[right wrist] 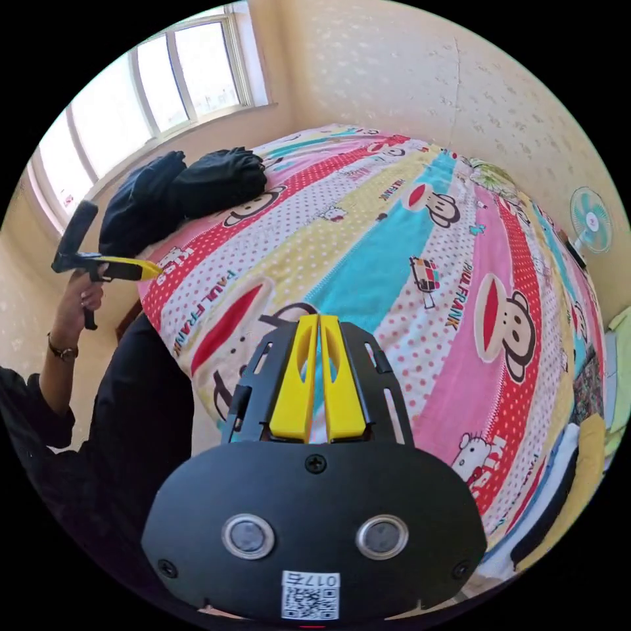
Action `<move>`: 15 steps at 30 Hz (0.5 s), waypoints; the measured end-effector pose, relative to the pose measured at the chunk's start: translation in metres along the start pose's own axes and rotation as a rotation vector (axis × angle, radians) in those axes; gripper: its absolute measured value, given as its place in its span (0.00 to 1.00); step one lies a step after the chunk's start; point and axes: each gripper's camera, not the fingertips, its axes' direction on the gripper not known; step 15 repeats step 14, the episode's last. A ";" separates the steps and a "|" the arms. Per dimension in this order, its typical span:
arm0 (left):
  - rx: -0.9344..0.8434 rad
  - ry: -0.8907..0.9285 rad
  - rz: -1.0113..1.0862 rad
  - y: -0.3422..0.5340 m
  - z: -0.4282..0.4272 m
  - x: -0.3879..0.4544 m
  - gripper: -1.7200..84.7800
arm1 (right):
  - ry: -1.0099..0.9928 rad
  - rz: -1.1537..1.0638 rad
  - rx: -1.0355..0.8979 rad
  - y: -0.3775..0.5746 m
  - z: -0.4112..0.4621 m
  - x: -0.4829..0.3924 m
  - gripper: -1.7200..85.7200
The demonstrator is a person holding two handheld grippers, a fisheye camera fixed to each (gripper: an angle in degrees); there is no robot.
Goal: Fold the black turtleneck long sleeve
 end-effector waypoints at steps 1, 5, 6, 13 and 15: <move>-0.022 -0.069 0.054 -0.019 0.013 0.017 0.09 | 0.026 -0.016 -0.080 0.006 -0.008 0.018 0.03; -0.371 -0.078 0.172 -0.071 0.118 0.048 0.08 | 0.020 0.001 -0.411 0.044 0.006 0.079 0.03; -0.424 -0.087 0.168 -0.074 0.137 0.047 0.08 | 0.001 0.020 -0.352 0.049 -0.003 0.085 0.03; -0.414 -0.020 0.052 -0.094 0.168 0.033 0.07 | -0.322 0.227 -0.288 0.076 -0.064 0.172 0.03; -0.439 -0.082 0.081 -0.099 0.175 0.042 0.07 | -0.376 0.269 -0.265 0.085 -0.071 0.188 0.03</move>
